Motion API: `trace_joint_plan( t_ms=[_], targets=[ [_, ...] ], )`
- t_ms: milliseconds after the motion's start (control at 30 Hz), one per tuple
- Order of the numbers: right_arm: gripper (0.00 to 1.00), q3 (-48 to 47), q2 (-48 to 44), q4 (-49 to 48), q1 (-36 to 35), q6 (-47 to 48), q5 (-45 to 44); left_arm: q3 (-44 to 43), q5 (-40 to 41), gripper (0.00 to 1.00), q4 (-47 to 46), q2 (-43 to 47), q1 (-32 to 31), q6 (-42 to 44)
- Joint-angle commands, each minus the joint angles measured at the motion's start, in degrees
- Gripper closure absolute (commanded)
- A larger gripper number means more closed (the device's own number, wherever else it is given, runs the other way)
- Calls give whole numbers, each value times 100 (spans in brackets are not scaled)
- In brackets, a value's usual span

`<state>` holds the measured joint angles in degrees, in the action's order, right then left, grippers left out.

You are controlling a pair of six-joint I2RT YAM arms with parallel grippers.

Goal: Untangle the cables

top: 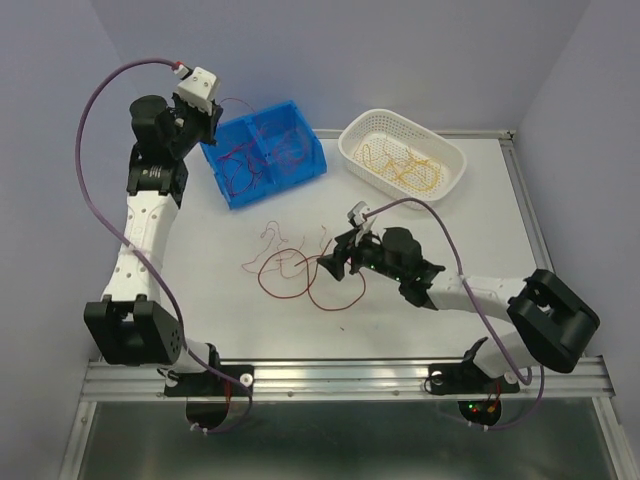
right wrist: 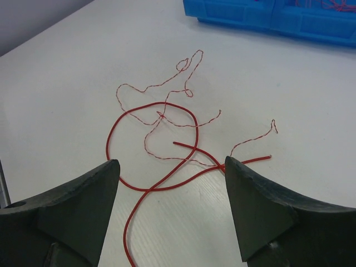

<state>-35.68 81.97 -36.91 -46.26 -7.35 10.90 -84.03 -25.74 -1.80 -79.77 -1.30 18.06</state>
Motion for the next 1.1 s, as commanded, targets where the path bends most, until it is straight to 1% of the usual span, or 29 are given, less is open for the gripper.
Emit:
trace_joint_plan(
  t_ms=[0, 33, 100, 233, 300, 367, 400, 433, 500, 533, 567, 633, 667, 700, 767, 800, 933, 1033, 1067],
  targets=[
    [19, 290, -313, -344, -41, -29, -254, -333, -300, 100, -444, -460, 446, -5],
    [19, 325, -409, -335, -50, -38, -255, -429, -405, 100, -435, -687, 577, -13],
    [19, 395, -489, -335, -50, -55, -281, -544, -424, 100, -365, -925, 631, 65],
    [19, 483, -639, -344, -41, -73, -316, -956, -117, 100, -277, -1671, 675, 241],
    [19, 510, -700, -335, -41, -91, -360, -1228, -72, 100, -76, -2006, 684, 373],
    [19, 536, -735, -335, -41, -91, -369, -1878, -45, 100, 170, -2384, 684, 470],
    [19, 545, -744, -344, -41, -91, -386, -2133, -98, 100, 546, -2786, 684, 505],
    [19, 545, -753, -335, -41, -91, -404, -2640, -159, 100, 715, -2990, 684, 566],
    [19, 553, -771, -335, -41, -91, -421, -3265, -99, 100, 1083, -3525, 692, 575],
    [19, 553, -762, -344, -50, -99, -430, -3269, -98, 100, 1129, -3667, 684, 584],
    [19, 553, -762, -344, -50, -99, -439, -3530, 93, 100, 1156, -3930, 684, 558],
    [19, 545, -701, -335, -50, -117, -492, -3917, 523, 99, 1208, -4169, 684, 532],
    [19, 510, -674, -326, -41, -117, -544, -4041, 613, 88, 1287, -4379, 675, 566],
    [19, 492, -631, -326, -50, -143, -614, -4147, 709, 60, 1427, -4450, 684, 593],
    [18, 413, -464, -282, -50, -143, -668, -4166, 781, 49, 1516, -4486, 684, 645],
    [18, 335, -402, -239, -50, -152, -685, -4096, 763, 40, 1516, -4399, 684, 698],
    [18, 71, -103, -142, -41, -187, -642, -3429, 456, 28, 1306, -3784, 675, 690],
    [18, -297, 283, 43, -50, -214, -448, -2910, 61, 27, 1270, -3152, 649, 733],
    [18, -403, 397, 78, -41, -231, -404, -2561, -44, 27, 1261, -2802, 631, 742]
  ],
)
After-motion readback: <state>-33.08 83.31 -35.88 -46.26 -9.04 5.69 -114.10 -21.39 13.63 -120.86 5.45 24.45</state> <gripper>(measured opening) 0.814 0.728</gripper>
